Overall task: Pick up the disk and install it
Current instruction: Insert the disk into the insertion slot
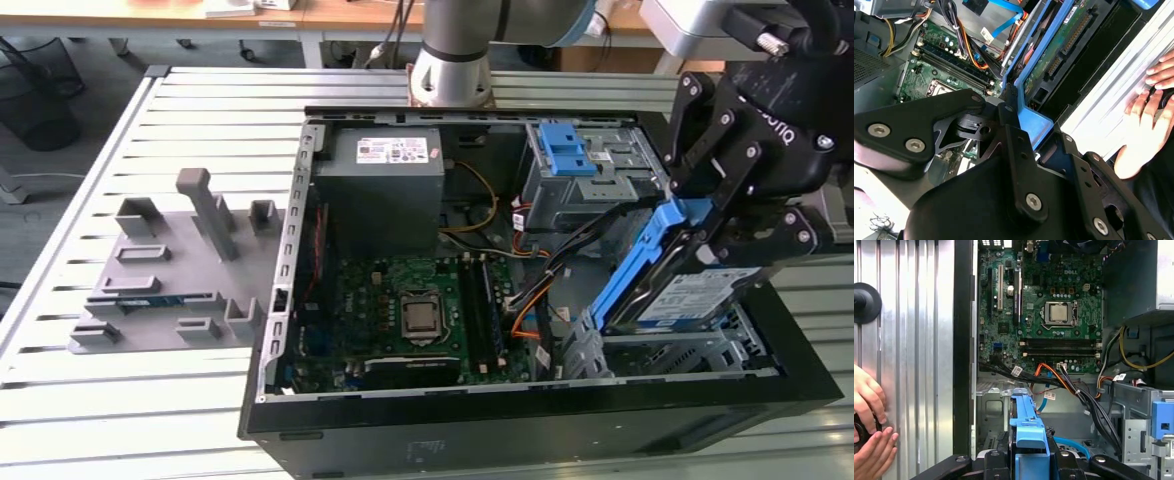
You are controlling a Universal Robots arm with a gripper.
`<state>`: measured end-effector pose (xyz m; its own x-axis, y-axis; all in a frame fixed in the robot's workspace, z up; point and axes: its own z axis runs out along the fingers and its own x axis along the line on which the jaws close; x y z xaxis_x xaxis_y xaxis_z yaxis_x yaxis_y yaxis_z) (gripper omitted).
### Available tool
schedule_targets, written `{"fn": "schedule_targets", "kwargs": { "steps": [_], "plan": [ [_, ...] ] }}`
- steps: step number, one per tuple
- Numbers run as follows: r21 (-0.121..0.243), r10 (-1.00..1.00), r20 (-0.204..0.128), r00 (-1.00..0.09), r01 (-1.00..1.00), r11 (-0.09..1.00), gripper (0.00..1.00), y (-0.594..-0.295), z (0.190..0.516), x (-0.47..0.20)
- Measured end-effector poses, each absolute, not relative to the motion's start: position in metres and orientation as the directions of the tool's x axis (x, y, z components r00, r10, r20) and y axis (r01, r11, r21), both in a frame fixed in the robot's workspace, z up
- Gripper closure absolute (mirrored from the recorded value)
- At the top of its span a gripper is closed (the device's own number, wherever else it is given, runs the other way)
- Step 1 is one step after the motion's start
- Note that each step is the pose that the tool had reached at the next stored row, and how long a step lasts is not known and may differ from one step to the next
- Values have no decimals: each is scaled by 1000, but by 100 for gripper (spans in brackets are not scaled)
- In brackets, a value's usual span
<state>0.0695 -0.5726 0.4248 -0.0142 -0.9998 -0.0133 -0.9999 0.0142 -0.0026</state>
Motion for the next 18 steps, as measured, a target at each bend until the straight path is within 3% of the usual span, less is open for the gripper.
{"fn": "schedule_targets", "kwargs": {
  "steps": [18],
  "plan": [
    [-3, -1000, -13, -14, -1000, 14, 64, -573, 419, 69]
  ]
}}
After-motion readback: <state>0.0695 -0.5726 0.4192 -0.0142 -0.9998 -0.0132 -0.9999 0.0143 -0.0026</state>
